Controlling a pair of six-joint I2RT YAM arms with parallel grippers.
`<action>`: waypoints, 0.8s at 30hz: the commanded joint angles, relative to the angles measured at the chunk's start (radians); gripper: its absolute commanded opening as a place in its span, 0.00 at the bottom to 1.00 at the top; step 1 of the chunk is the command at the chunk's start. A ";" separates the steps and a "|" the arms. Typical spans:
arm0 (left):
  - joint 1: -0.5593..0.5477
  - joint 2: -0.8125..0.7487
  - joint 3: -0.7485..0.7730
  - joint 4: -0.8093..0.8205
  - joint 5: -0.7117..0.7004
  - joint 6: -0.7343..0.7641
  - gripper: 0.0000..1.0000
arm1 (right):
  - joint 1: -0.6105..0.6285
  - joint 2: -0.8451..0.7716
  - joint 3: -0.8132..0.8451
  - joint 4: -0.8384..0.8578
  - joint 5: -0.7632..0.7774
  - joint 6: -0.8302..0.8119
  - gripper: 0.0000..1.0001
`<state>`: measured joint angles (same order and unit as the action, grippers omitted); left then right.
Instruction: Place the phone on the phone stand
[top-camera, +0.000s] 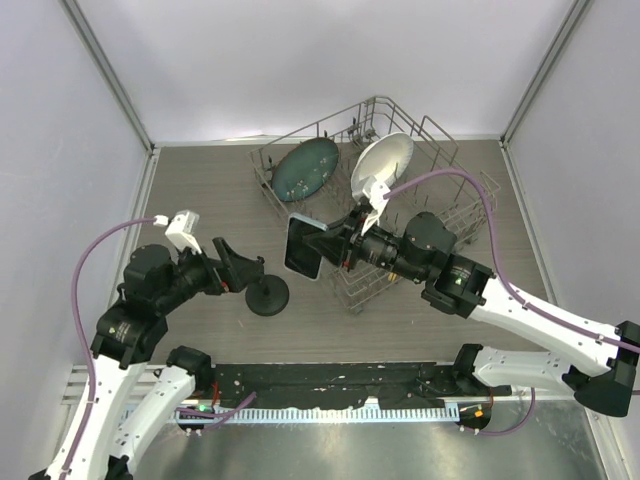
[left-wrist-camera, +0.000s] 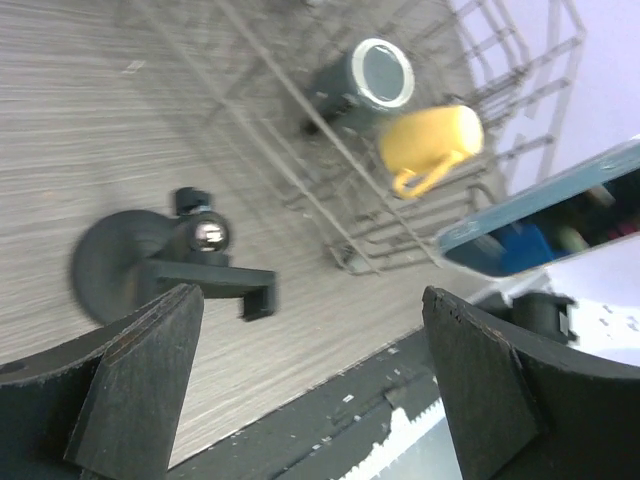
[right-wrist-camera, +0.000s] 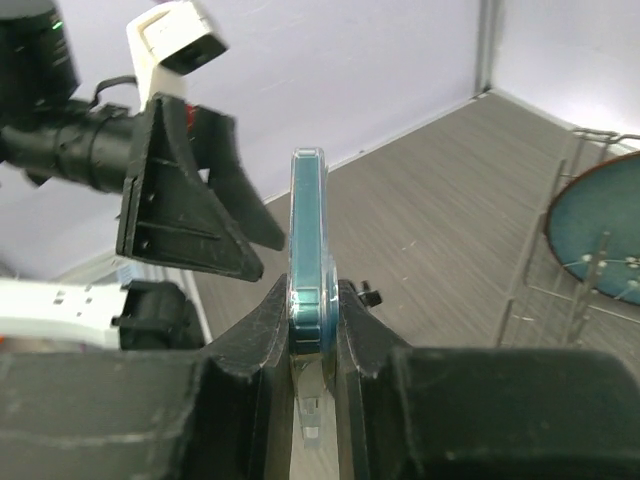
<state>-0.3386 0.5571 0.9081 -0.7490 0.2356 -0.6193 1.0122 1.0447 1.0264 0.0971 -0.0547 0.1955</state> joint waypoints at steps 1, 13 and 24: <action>-0.002 -0.043 -0.060 0.242 0.322 -0.025 0.95 | 0.000 -0.057 0.009 0.062 -0.177 -0.033 0.01; 0.000 -0.049 -0.163 0.713 0.725 -0.209 0.90 | 0.000 -0.040 -0.040 0.303 -0.378 0.214 0.01; -0.002 -0.100 -0.259 0.945 0.774 -0.361 0.48 | 0.003 0.049 -0.100 0.573 -0.306 0.381 0.01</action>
<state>-0.3386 0.4706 0.6502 0.0551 0.9642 -0.9100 1.0122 1.0813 0.9085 0.4671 -0.3916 0.5011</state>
